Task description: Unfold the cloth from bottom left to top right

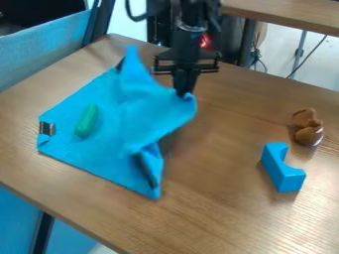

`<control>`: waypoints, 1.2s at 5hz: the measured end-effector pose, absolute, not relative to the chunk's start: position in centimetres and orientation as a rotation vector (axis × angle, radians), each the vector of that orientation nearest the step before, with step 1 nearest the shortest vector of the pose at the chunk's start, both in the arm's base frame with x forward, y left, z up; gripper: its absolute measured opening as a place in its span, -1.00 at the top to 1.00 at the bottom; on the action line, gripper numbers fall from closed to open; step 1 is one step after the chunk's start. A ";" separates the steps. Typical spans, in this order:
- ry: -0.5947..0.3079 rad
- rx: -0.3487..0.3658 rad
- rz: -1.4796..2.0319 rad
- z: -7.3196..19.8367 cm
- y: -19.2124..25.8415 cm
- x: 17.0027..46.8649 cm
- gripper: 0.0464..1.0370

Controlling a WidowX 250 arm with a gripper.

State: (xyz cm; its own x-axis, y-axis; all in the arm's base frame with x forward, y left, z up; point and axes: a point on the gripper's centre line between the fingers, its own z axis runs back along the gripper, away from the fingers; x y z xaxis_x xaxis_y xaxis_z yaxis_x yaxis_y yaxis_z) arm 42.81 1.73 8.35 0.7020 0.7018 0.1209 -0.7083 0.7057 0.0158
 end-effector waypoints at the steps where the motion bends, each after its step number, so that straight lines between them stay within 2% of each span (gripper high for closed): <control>1: -0.112 0.049 0.798 8.7 0.8 44.0 0.97; 5: -0.165 0.014 0.812 9.8 -4.3 47.5 0.94; 6: -0.176 0.000 0.829 10.1 -4.9 48.2 0.65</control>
